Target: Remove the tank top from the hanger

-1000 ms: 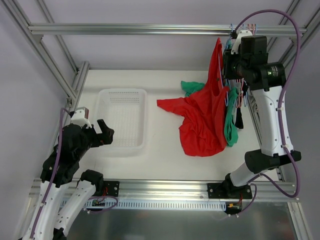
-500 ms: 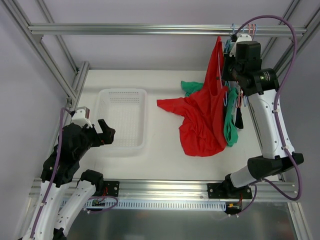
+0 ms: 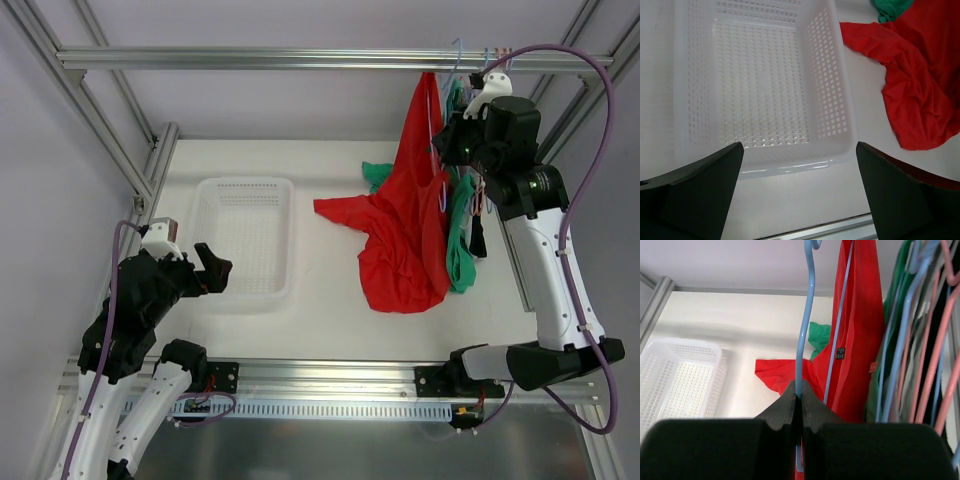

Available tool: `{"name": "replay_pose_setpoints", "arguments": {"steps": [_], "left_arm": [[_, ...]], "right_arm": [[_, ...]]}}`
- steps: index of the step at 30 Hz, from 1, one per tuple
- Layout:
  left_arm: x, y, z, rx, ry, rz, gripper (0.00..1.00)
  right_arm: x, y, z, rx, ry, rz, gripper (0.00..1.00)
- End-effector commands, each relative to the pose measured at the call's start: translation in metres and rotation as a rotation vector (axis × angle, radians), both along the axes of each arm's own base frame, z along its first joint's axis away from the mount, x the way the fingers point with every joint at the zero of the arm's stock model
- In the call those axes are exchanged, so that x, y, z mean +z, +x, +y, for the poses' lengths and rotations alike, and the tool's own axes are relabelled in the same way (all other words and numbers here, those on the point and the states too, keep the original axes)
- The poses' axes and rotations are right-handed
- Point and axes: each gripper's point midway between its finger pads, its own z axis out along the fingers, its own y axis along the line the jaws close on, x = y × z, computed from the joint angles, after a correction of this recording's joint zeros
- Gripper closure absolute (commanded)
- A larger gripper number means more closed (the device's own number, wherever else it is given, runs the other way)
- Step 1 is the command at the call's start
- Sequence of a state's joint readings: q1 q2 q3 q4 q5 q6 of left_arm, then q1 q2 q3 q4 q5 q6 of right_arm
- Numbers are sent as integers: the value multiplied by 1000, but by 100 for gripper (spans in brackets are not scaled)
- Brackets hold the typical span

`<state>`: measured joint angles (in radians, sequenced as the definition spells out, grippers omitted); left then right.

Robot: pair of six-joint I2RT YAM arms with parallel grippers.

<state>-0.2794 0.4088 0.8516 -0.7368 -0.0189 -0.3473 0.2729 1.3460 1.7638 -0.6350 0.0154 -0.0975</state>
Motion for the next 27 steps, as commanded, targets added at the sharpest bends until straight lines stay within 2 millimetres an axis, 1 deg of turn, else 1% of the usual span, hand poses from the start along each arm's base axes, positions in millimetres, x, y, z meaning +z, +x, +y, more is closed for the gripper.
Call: {"name": "replay_pose_setpoints", "arguments": {"steps": [1,5,6,7,9,10,12,13,14,15,16,17,18,19,20,21,22,23,24,25,26,27], "left_arm": [[10,1,-6,-45,-12,-52,1],[14,3,-13,-80,-19,-63,1],[18,1,-21,-129,-36,-66,1],[17,4,-27,-152,-44,-53,1],[35,9,-40,-207,-85,-92,1],[40,10,-51,-264,-113,-82,1],[74,15,-67,-333,-177,-160,1],[90,18,-78,-384,-213,-171,1],[102,20,-84,-392,-269,-172,1],[121,25,-91,-417,-306,-210,1],[126,32,-104,-469,-338,-187,1],[145,33,-112,-500,-360,-221,1],[155,28,-129,-570,-361,-240,1],[171,38,-144,-597,-345,-275,1],[176,51,-147,-558,-273,-327,1],[182,42,-172,-629,-246,-341,1],[193,53,-190,-644,-212,-361,1],[179,63,-200,-629,-124,-368,1],[201,51,-219,-677,-116,-423,1],[205,58,-235,-678,-78,-441,1],[208,60,-244,-673,-37,-466,1],[209,70,-245,-626,43,-500,1]], "right_arm": [[47,-8,14,94,46,-185,100],[38,-25,25,176,70,-170,100],[37,-31,29,208,83,-165,100],[31,-42,30,221,97,-155,100],[23,-60,38,286,129,-136,100],[14,-75,39,309,142,-123,100],[6,-97,47,382,179,-103,100],[0,-115,46,395,203,-99,100],[-4,-127,47,420,218,-91,100],[-7,-138,48,440,227,-83,100],[-11,-149,48,457,231,-74,100],[-18,-170,44,470,233,-45,100],[-20,-181,44,486,237,-35,100],[-29,-194,41,483,238,14,100],[-25,-210,38,494,243,2,100],[-25,-218,36,498,238,9,100],[-31,-230,33,497,237,52,100],[-30,-238,32,502,241,55,100],[-20,-249,30,511,249,30,100],[-24,-258,29,516,252,61,100],[-21,-266,29,530,256,64,100],[-9,-276,27,542,258,33,100]]}}
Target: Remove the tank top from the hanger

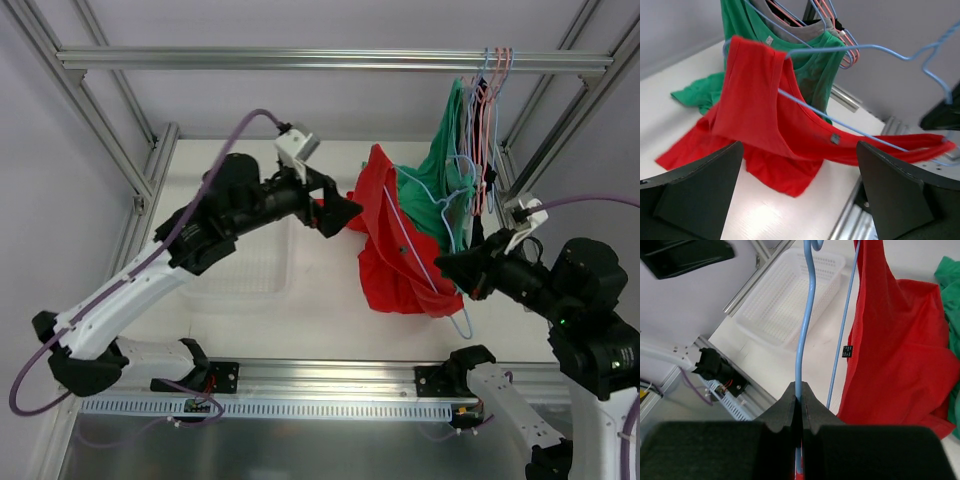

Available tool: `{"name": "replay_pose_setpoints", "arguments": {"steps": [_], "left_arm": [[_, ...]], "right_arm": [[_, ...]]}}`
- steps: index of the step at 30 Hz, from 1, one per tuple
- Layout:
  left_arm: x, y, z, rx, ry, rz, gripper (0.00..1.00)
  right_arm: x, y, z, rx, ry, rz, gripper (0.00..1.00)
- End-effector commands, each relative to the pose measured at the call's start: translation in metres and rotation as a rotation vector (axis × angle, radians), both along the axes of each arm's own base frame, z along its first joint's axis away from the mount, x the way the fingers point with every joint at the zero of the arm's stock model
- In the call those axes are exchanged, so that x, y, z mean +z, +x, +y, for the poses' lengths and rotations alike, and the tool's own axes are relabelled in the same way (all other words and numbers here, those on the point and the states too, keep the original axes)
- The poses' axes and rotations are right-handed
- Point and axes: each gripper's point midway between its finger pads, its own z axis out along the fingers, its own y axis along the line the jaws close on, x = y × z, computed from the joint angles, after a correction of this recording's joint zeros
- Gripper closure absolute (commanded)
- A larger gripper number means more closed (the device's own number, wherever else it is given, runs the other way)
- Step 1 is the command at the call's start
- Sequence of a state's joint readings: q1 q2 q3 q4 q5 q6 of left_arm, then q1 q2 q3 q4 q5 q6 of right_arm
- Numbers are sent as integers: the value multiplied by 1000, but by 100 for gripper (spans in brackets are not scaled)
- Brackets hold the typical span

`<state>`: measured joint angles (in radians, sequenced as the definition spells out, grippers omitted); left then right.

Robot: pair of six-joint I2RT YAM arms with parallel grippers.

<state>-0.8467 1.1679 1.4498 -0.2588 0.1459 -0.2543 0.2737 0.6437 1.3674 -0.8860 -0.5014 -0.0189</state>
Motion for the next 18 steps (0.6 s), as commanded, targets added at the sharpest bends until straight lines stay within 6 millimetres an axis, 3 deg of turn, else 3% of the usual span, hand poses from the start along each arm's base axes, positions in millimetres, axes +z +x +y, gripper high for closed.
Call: {"name": "replay_pose_setpoints", "arguments": {"steps": [1,3,7,10,14,18], "left_arm": [[32,24,-21,122,91,-249,1],[32,29,-34,120,129,-298,1],[20,37,-58,104,155,-296,7],[20,39,-64,110,132,-298,16],[26,43,-64,134,114,-313,35],[26,43,-70,114,102,-321,38]], "right_arm": [[17,-39,1,73,30,17,100],[31,-56,2,114,50,-24,100],[41,-71,-1,119,58,-56,100],[44,-76,0,134,63,-61,100],[45,-82,0,138,87,-48,100],[49,-89,2,159,100,-54,99]]}}
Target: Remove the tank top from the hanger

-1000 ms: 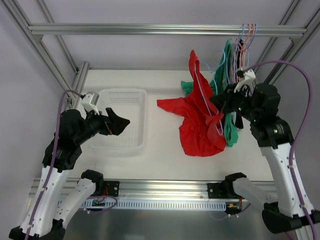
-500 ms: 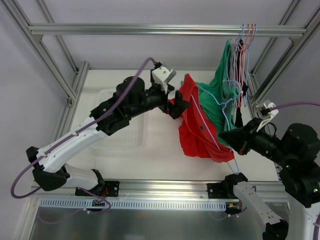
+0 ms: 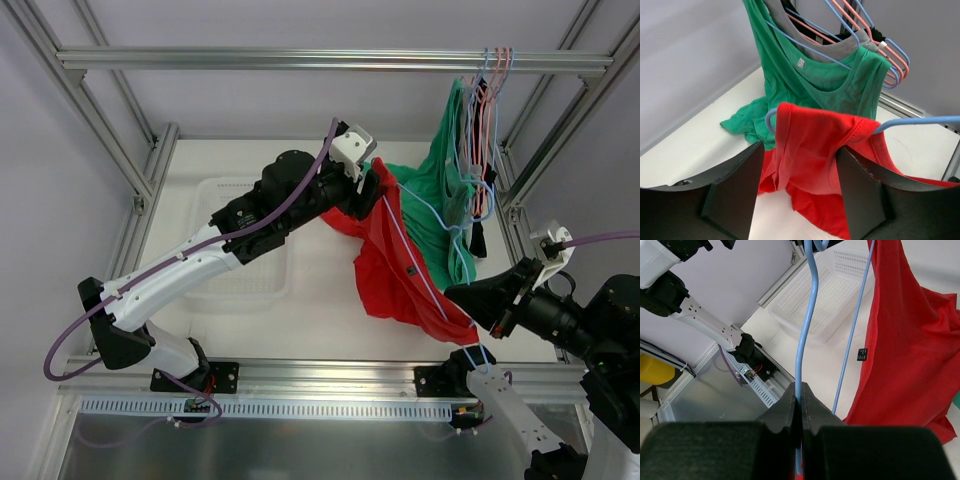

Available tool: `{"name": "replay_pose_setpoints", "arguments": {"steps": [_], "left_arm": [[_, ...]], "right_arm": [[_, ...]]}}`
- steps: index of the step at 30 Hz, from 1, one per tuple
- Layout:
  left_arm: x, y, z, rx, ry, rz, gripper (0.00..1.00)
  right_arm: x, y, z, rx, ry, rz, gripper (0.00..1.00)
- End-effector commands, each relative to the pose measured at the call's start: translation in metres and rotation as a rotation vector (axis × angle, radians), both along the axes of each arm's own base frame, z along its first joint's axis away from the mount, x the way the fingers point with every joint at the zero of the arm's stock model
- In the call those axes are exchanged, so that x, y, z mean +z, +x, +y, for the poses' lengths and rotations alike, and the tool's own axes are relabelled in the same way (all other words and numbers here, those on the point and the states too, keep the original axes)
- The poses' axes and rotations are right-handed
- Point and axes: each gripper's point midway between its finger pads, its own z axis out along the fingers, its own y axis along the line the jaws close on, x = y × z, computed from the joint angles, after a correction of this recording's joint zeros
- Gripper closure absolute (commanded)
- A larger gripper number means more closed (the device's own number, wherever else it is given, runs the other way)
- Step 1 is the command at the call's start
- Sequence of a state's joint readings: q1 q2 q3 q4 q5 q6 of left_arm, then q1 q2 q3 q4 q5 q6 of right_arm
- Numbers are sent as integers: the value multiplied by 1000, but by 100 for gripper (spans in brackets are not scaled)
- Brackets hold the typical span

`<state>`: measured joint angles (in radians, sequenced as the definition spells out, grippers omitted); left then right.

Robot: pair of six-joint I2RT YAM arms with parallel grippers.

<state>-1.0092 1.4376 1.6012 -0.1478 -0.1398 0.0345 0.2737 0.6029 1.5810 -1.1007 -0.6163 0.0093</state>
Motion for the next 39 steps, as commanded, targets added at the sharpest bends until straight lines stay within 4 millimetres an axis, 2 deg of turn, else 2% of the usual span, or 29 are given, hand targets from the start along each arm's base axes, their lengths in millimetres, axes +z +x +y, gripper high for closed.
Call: {"name": "replay_pose_setpoints", "arguments": {"steps": [1,2,3,4,8,11,15,16,18,19,20,21,23,24,25,26,27,28,29,31,32,33,34,35,36,37,38,39], "left_arm": [[38,-3,-2,-10,-98,-71,41],[37,-7,-6,-37,-103,-68,43],[35,-9,-8,-51,-105,-63,49],[37,-10,-9,-57,-117,-59,68],[33,-5,-10,-27,-123,-46,100],[37,8,7,91,-141,-45,100],[47,21,57,337,-227,-15,100],[48,27,74,434,-250,-12,100],[56,28,97,523,-284,-20,100],[59,29,105,558,-288,-27,100],[63,27,107,550,-291,-34,100],[72,23,109,528,-304,-44,100],[78,6,93,366,-304,-53,100],[79,-8,91,286,-307,-58,100],[77,-20,83,198,-305,-56,100],[69,-46,68,20,-287,-49,100],[62,-60,60,-66,-275,-40,100],[56,-73,55,-140,-279,-22,100],[47,-92,47,-257,-267,2,100],[18,-113,40,-367,-260,61,100],[18,-123,36,-430,-282,57,100],[-6,-143,28,-553,-250,105,100],[-15,-154,24,-618,-248,144,100],[-32,-159,16,-666,-231,182,100],[-42,-173,12,-748,-211,217,100],[-54,-179,7,-776,-194,253,100],[-78,-179,-1,-778,-155,306,100],[-91,-180,-4,-780,-138,333,100]], "right_arm": [[17,-15,4,47,44,-48,100],[18,-14,3,42,45,-50,100],[17,-14,3,41,43,-47,100],[17,-13,3,39,43,-47,100],[17,-13,3,37,41,-51,100],[9,-7,-2,3,13,-52,100],[-16,-11,-7,9,-61,-50,100],[-23,-17,-8,25,-66,-59,100],[-26,-32,-4,95,-71,-98,100],[-25,-49,-1,159,-55,-141,100],[-23,-59,1,198,-50,-178,100],[-13,-67,4,237,-28,-236,100],[4,-93,9,338,27,-354,100],[25,-96,10,337,74,-447,100],[34,-91,8,288,99,-485,100],[39,-87,6,255,122,-524,100],[56,-80,3,204,146,-610,100],[64,-63,-5,98,176,-614,100],[70,-54,-8,51,189,-637,100],[85,-26,-13,-46,266,-677,100],[93,-19,-12,-54,314,-692,100],[109,-5,-8,-44,399,-788,100],[118,0,-4,-16,531,-751,100],[157,-28,-13,43,682,-972,100],[163,-26,-15,67,780,-999,100],[161,13,-13,40,860,-940,100],[178,-9,-21,103,958,-1055,100],[182,0,-20,102,966,-1066,100]]}}
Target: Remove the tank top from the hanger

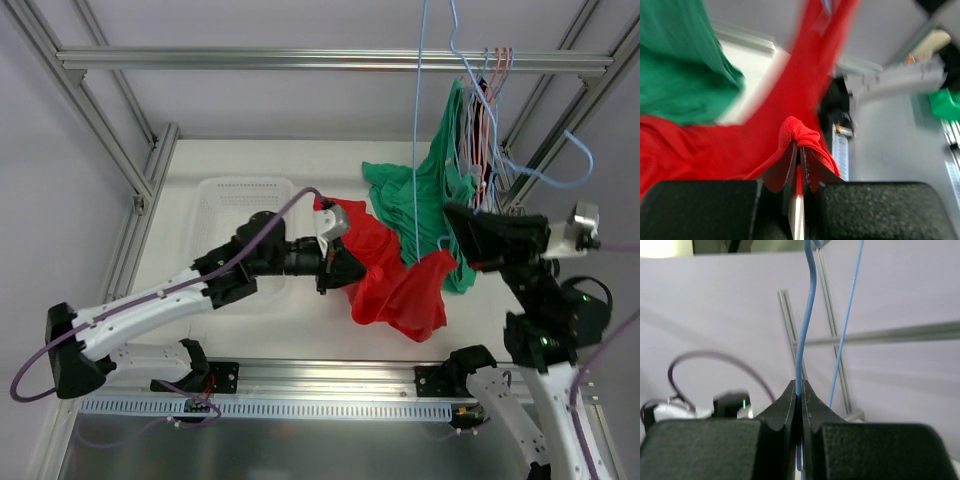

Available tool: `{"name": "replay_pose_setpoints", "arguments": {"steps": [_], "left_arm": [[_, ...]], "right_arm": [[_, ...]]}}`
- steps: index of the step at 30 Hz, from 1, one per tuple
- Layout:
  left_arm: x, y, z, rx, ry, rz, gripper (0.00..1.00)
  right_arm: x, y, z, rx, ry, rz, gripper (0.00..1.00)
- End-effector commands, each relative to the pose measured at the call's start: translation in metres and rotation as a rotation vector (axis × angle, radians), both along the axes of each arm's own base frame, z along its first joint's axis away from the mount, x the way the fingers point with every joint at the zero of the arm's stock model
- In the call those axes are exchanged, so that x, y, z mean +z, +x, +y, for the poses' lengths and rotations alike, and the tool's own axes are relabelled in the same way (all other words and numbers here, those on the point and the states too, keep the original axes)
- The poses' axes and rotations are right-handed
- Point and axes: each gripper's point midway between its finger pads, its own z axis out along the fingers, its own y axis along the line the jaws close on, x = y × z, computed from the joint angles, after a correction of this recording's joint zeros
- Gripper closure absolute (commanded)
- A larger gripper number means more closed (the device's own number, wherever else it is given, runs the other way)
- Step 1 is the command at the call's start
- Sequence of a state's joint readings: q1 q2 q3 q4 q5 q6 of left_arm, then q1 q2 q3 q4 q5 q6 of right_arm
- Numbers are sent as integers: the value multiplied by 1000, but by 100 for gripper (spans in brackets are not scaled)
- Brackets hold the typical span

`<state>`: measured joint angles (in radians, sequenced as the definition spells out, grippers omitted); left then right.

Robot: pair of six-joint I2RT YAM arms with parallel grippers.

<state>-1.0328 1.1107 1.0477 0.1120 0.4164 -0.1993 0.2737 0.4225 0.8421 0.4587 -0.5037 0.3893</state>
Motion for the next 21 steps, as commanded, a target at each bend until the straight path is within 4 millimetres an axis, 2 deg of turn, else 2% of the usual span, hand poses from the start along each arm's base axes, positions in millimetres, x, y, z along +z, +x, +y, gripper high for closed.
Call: {"name": "replay_pose_setpoints", "arguments": {"steps": [1,2,3,4,5,7,8,10,11,12,13,14,16,17,19,20,21], "left_arm": [[-37,-35,-19,-201,33,99,100],[-70,-29,-23,-164,99,145,100],[-88,-10,-24,-49,133,176,100],[-107,1,-23,27,173,211,100],[-136,9,-20,91,238,255,100],[-160,14,-15,164,281,319,100],[-177,14,-10,185,314,343,100],[-191,16,-2,243,352,374,100],[-194,21,5,293,363,369,100],[-194,21,9,315,372,362,100],[-196,20,17,335,398,359,90],[-185,22,24,357,375,332,77],[-173,21,32,361,356,291,54],[-158,19,38,360,323,271,32],[-145,19,47,376,312,239,8],[-132,16,54,374,296,228,1],[-127,21,60,414,294,210,1]], "right_arm": [[102,-58,-31,111,347,-454,100],[99,-34,-27,19,291,-416,100],[96,-19,-25,-37,257,-375,100],[97,-15,-31,-107,240,-361,100],[74,15,-30,-219,144,-264,100],[50,33,-41,-342,97,-189,100],[19,42,-43,-384,34,-104,100],[-14,47,-45,-435,-92,-23,100],[-48,45,-43,-422,-211,111,100],[-67,41,-40,-397,-267,192,100],[-82,36,-39,-370,-303,267,100],[-118,30,-38,-341,-376,419,100],[-133,20,-36,-303,-425,489,100],[-146,17,-36,-294,-450,537,100],[-153,20,-34,-282,-485,567,100],[-159,23,-35,-281,-503,616,100],[-148,22,-35,-282,-504,621,100]]}}
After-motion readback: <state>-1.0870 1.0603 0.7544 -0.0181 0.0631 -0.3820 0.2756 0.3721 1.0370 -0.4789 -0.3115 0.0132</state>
